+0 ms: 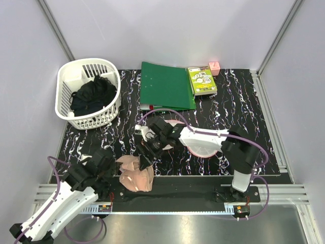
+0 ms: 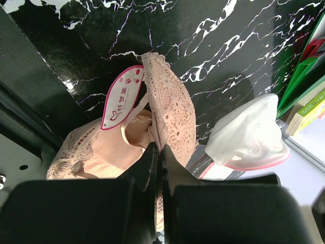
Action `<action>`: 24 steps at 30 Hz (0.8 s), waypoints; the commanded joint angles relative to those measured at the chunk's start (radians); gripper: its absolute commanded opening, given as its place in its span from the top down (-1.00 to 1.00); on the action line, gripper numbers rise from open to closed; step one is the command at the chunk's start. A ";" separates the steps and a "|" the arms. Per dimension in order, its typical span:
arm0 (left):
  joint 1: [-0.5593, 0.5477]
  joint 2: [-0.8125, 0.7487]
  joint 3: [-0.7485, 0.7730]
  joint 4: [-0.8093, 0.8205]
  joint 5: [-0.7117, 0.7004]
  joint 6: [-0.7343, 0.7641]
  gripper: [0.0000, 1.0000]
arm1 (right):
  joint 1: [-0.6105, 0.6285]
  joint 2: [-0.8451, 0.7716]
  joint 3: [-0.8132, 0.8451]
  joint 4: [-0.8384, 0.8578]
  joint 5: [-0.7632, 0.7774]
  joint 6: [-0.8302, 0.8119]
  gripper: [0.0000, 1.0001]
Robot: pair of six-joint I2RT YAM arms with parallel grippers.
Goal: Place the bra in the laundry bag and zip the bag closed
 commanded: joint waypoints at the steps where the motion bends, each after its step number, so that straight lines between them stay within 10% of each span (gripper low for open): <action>1: -0.004 0.015 0.004 -0.042 0.018 -0.028 1.00 | 0.033 0.092 0.055 0.114 0.014 -0.005 -0.99; 11: -0.004 -0.040 0.018 -0.021 -0.031 -0.057 1.00 | 0.052 0.191 0.112 0.137 0.344 -0.033 -0.99; 17: -0.004 -0.010 0.042 0.067 -0.099 -0.043 1.00 | 0.053 0.208 0.179 0.238 0.478 -0.034 0.30; 24: -0.003 0.104 0.085 0.248 -0.211 -0.032 1.00 | 0.024 0.201 0.271 0.210 0.737 -0.125 1.00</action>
